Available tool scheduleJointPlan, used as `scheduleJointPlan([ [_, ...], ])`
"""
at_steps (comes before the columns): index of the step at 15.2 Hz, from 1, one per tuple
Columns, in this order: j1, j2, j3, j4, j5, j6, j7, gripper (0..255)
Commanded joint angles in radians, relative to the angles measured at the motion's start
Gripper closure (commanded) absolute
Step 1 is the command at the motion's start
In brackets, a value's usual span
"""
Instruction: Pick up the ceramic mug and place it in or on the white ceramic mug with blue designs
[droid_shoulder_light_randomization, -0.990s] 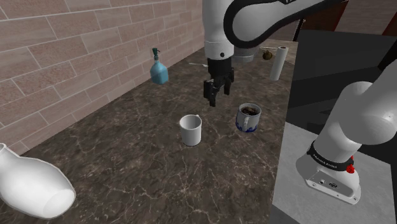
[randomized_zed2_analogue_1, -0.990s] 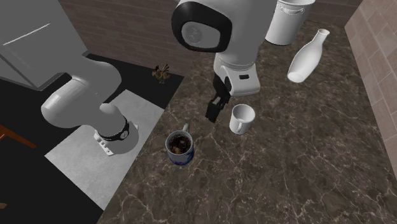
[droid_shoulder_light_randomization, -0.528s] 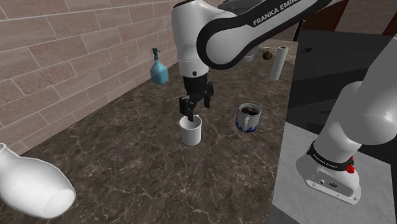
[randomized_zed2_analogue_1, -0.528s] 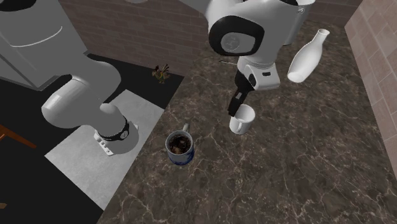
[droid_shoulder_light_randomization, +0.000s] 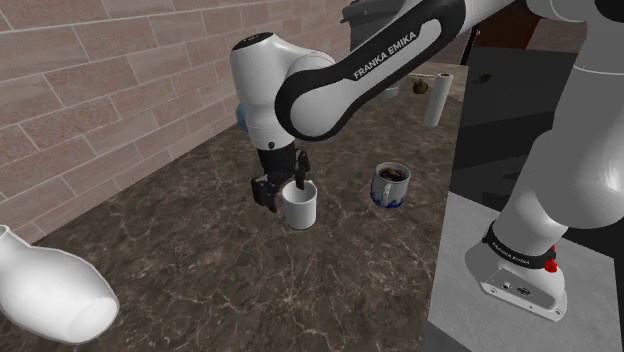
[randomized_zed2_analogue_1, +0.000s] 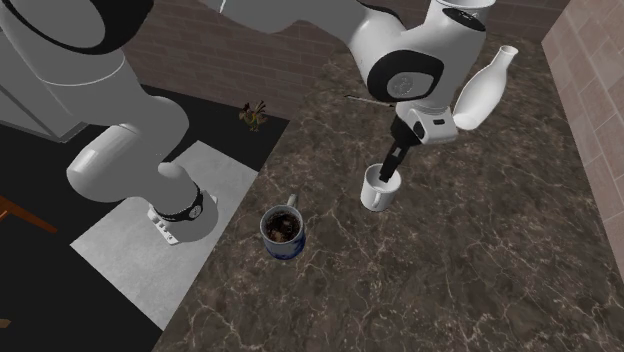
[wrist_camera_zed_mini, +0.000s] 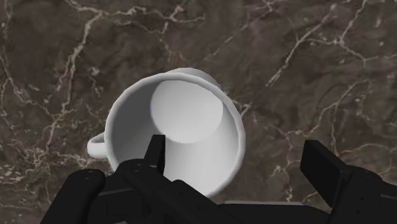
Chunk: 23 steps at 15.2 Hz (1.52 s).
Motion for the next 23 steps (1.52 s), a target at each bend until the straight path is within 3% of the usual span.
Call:
scheduleJointPlan([
  [1,0.003,0.015,0.0,-0.011,-0.009,0.024,0.009,0],
  [5,0.005,0.035,-0.004,-0.037,-0.022,0.069,0.018,0],
  [12,0.005,0.035,-0.004,-0.037,-0.022,0.069,0.018,0],
  [13,0.005,0.035,-0.004,-0.037,-0.022,0.069,0.018,255],
  [23,0.004,0.028,-0.003,-0.032,-0.017,0.057,0.015,255],
])
